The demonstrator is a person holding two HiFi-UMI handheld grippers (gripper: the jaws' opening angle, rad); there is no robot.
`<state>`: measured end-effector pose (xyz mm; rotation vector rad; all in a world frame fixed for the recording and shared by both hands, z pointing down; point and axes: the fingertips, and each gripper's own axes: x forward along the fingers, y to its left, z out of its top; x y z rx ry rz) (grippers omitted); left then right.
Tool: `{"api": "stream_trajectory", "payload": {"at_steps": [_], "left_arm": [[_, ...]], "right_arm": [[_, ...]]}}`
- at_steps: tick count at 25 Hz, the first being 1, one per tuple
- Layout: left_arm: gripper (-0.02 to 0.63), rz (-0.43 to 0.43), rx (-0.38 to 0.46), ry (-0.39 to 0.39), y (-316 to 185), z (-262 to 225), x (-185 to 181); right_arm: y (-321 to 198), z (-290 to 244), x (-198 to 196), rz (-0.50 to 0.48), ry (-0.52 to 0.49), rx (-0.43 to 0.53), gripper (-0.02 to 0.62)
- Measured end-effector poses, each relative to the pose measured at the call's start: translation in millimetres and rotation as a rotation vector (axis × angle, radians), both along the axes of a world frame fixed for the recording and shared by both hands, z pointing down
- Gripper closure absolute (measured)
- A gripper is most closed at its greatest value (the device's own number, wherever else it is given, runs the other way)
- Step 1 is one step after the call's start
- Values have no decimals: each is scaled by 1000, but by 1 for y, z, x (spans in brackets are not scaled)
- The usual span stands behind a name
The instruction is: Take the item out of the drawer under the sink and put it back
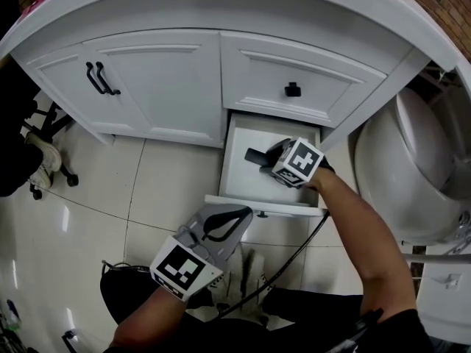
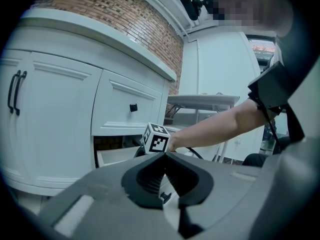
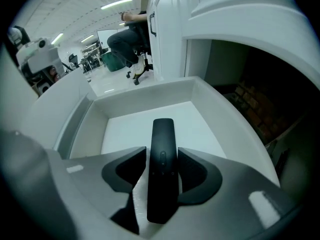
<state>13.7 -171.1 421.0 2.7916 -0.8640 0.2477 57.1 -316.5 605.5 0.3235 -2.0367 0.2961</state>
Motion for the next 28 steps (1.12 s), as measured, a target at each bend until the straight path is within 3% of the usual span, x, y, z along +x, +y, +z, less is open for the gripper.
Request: {"api": "stream_trajectory", "payload": {"at_steps": [12, 28], "left_arm": [[600, 19, 9, -19, 22, -9, -7], [600, -1, 51, 6, 60, -54, -11]], "right_arm": [[16, -7, -2, -47, 81, 46, 431], [46, -116, -10, 75, -62, 249, 431]]}}
